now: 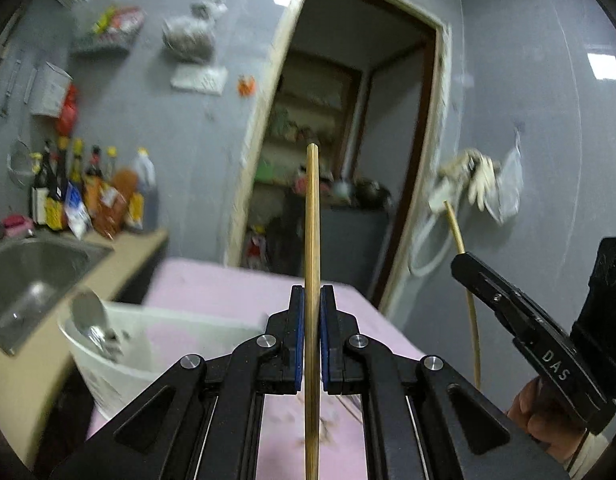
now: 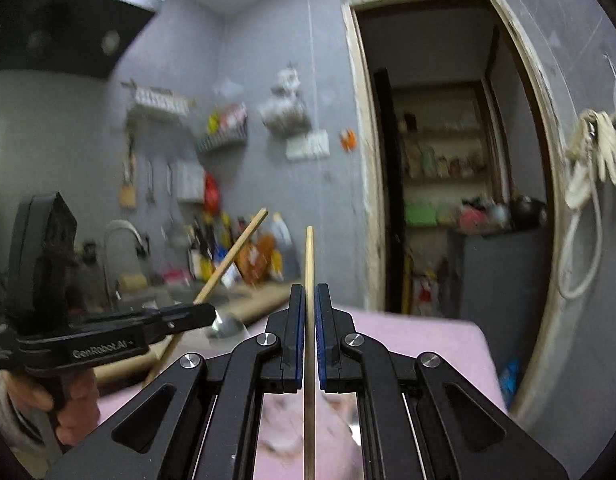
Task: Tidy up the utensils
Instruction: 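Lift the chopstick upright with the right gripper, then lower the chopstick into the white caddy with the right gripper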
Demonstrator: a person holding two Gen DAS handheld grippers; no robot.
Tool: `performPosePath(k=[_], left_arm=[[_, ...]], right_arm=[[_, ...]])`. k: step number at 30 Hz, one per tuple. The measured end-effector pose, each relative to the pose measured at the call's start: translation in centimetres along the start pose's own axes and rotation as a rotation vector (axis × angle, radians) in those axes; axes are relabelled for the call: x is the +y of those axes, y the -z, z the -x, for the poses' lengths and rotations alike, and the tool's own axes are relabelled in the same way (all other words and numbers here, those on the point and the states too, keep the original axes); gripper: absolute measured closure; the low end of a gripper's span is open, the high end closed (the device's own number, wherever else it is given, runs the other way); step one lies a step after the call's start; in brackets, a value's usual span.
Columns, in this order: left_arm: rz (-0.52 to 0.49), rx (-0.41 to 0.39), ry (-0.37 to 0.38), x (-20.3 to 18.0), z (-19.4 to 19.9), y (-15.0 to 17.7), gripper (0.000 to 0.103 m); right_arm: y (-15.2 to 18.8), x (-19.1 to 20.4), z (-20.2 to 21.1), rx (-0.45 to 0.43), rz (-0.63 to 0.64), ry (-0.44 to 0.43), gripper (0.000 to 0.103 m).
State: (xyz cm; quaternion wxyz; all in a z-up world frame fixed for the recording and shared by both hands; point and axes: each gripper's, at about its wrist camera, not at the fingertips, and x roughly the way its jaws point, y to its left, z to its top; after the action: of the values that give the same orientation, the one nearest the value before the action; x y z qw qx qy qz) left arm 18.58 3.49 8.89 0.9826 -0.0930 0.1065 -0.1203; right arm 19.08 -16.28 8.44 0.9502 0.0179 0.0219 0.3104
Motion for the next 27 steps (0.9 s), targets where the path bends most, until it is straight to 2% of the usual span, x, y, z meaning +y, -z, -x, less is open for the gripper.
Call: performPosePath(k=[7,11,19,27], left_arm=[[0.020,-0.172,-0.098,5.5,2.3,-3.2,0.099],[0.087,-0.233,-0.128,9.6,3.1,-4.4,0.099],[0.312,-0.290,-0.176,17.0,2.8,-4.5,0.099],[0.352,-0.336,-0.251,18.1,2.8,-3.5,0.099]], right_arm=[[-2.8,2.5,-3.2,-0.184,-0.065,-0.076,0.100],[-3.4,3.5,-5.4,-0.266,-0.107,-0.093,0.100],[-2.6,3.9,-9.2,-0.316,-0.206,-0.103,0.100],[-1.3,5.4,-11.0,-0.312,-0.183,-0.033,0.100]])
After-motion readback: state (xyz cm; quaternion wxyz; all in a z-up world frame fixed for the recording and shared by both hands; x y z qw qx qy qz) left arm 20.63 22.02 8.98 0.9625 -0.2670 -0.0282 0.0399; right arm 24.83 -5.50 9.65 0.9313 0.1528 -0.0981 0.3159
